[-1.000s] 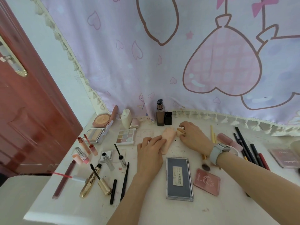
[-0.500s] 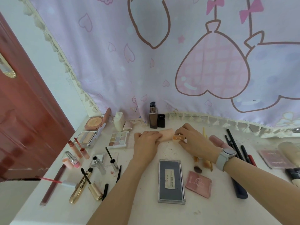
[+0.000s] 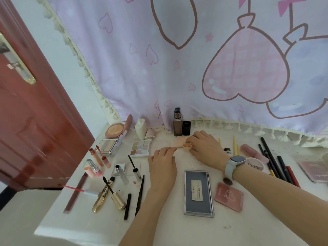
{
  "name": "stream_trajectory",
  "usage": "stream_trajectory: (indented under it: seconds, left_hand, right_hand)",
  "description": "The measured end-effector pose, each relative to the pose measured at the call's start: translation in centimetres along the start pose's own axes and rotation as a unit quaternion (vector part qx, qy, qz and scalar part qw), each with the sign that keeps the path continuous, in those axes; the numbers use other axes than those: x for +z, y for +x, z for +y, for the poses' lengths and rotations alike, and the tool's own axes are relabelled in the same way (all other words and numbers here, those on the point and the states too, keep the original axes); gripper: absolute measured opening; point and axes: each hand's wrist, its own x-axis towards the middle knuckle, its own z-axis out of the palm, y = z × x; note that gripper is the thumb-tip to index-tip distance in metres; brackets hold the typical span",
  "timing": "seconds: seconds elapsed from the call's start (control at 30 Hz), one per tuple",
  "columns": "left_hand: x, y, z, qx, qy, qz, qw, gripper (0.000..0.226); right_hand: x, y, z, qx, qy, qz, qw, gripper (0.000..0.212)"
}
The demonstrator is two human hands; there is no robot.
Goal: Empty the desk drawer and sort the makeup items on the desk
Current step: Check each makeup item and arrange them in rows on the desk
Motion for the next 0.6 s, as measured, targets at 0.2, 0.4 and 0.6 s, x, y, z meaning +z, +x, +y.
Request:
stream_trajectory:
  seconds: [0.2,0.4,0.6]
  left_hand:
    - [-0.6,-3.5,-0.1,0.006,0.003,-0.035,0.999,0.030]
    - [-0.6,-5.0,-0.2,0.022,0.031,-0.074,0.997,0.029]
    - [-1.2,-5.5,-0.3,-0.003,-0.034,-0.095,0.995,0.031]
  right_hand:
    - [-1.1,-1.7,-0.5,0.021,0.042,-0.006,0.999,0.046]
    - [-4.1,-6.5,-2.4,-0.020,0.074,-0.134,0.988,0.055]
    - [-3.7,-9.8,-4.4,-0.070,-0.026,-0.288,0.955,0.100]
